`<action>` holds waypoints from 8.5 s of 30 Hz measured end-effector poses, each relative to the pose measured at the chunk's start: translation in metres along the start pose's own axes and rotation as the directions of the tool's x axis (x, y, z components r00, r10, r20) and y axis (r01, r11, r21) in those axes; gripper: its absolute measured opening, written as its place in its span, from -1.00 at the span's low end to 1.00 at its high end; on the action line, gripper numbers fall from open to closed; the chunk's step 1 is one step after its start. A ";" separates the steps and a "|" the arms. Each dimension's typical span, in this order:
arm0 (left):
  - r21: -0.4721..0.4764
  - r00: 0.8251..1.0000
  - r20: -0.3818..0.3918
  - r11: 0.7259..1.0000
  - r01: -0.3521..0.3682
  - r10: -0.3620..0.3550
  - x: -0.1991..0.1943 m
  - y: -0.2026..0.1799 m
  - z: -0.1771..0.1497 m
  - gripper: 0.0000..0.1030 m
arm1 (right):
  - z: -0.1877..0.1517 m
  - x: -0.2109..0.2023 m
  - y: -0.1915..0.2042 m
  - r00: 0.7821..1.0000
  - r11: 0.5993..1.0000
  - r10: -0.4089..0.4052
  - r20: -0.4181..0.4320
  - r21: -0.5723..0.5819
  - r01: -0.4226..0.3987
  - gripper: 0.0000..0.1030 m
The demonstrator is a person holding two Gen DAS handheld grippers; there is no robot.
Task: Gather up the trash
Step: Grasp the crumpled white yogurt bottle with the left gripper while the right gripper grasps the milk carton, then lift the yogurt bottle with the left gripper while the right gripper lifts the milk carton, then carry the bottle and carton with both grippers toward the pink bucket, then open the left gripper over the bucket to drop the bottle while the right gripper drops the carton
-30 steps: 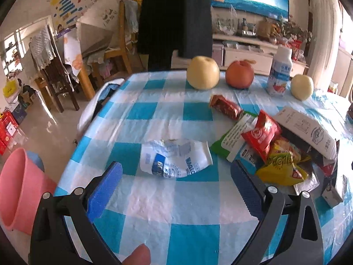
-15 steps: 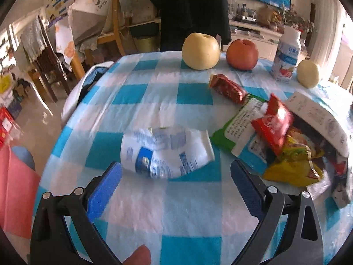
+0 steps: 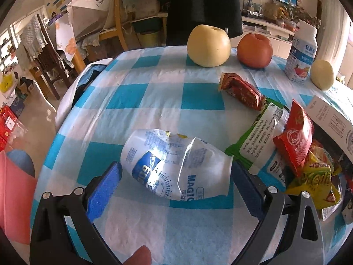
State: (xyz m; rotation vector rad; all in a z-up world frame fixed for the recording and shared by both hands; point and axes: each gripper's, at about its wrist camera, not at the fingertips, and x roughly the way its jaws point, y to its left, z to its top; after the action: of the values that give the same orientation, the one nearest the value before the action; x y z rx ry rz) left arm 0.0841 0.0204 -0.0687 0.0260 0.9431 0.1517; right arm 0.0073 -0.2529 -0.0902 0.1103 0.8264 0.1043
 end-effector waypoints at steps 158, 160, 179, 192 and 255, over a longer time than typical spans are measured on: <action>-0.029 0.953 0.288 0.993 0.111 -0.098 -0.190 0.055 -0.030 -0.49 | 0.021 -0.127 0.021 0.960 0.985 0.143 0.241 -0.130 -0.113 0.24; -0.035 0.951 0.296 0.994 0.102 -0.087 -0.196 0.061 -0.031 -0.49 | 0.025 -0.132 0.030 0.955 0.981 0.161 0.248 -0.142 -0.129 0.24; -0.144 0.933 0.359 0.989 0.012 0.041 -0.248 0.146 -0.045 -0.49 | 0.053 -0.158 0.165 0.892 0.902 0.376 0.252 -0.318 -0.291 0.24; -0.256 0.926 0.335 0.963 -0.086 0.172 -0.264 0.245 -0.070 -0.49 | 0.056 -0.150 0.311 0.820 0.780 0.553 0.150 -0.439 -0.445 0.24; -0.400 0.973 0.117 0.906 -0.139 0.201 -0.129 0.395 -0.121 -0.49 | -0.006 -0.045 0.558 0.765 0.593 0.621 -0.171 -0.536 -0.601 0.24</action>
State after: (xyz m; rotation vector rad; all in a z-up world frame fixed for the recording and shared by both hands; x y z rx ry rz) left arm -0.1348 0.3881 -0.0011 -0.2461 0.7401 0.4926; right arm -0.0550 0.2931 0.0158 -0.1751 0.6579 1.0113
